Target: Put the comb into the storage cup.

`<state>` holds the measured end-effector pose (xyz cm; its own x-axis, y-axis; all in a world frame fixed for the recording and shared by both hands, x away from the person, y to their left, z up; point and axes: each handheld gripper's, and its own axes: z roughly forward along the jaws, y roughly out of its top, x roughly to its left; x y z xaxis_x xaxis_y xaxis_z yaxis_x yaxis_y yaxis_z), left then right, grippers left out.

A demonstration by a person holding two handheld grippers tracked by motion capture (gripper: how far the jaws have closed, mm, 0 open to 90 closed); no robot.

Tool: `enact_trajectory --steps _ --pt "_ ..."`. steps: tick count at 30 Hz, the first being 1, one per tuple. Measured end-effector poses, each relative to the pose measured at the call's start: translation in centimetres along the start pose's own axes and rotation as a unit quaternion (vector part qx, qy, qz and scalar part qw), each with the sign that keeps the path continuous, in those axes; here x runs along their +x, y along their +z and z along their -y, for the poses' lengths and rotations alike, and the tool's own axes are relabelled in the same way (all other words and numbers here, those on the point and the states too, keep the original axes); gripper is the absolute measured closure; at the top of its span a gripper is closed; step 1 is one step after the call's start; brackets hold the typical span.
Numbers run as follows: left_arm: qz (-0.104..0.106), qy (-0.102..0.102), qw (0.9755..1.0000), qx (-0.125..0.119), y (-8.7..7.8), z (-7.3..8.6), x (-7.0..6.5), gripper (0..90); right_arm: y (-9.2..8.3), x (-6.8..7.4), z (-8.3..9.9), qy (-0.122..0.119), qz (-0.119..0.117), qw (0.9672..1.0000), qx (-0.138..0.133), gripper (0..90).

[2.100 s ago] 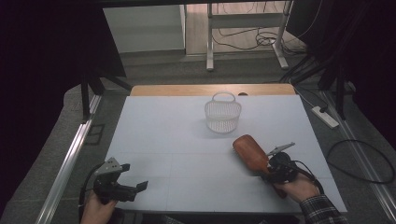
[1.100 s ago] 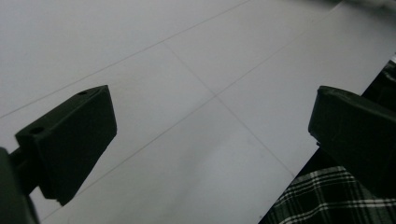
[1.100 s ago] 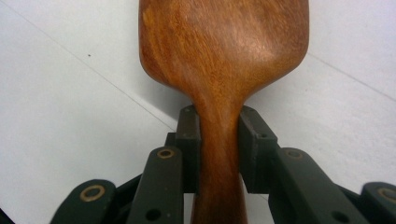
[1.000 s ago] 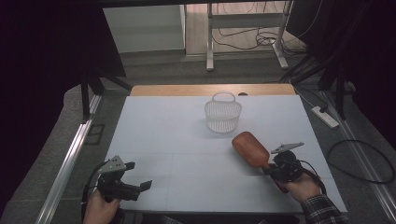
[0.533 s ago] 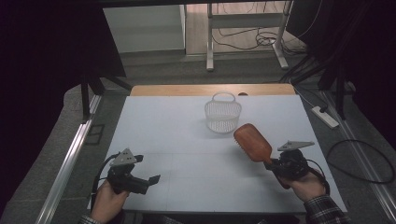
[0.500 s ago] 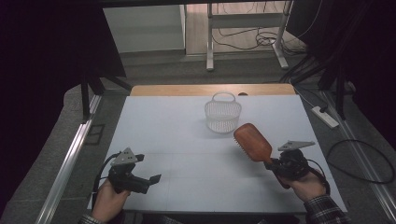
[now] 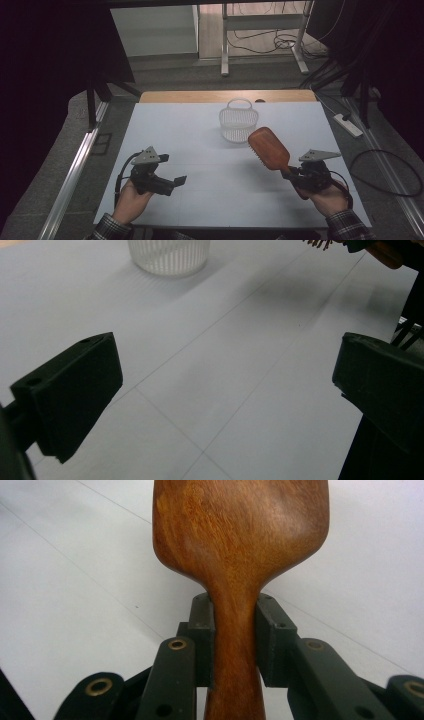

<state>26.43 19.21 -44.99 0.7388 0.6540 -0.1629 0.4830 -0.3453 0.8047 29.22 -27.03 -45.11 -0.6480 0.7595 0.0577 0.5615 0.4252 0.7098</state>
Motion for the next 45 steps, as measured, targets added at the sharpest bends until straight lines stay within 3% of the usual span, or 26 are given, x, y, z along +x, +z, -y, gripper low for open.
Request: enact_trajectory --steps 12,20,36,45 --pt "0.027 0.004 0.9995 0.016 2.5 -2.5 -0.5 0.0 -0.3 0.9 -0.6 -0.013 -0.008 0.9996 -0.024 72.7" --pt "0.033 0.015 0.9991 0.021 3.8 -4.0 -0.7 0.0 -0.3 1.4 -0.9 -0.027 -0.014 0.999 -0.034 72.7" --pt "0.072 -0.003 0.9974 -0.003 6.1 -6.7 -0.8 0.0 0.5 3.2 -1.8 -0.05 -0.038 0.9965 -0.055 72.6" --pt "0.085 -0.016 0.9962 -0.01 7.0 -6.9 -1.3 0.0 1.4 4.4 -2.2 -0.064 -0.056 0.9944 -0.064 72.7"
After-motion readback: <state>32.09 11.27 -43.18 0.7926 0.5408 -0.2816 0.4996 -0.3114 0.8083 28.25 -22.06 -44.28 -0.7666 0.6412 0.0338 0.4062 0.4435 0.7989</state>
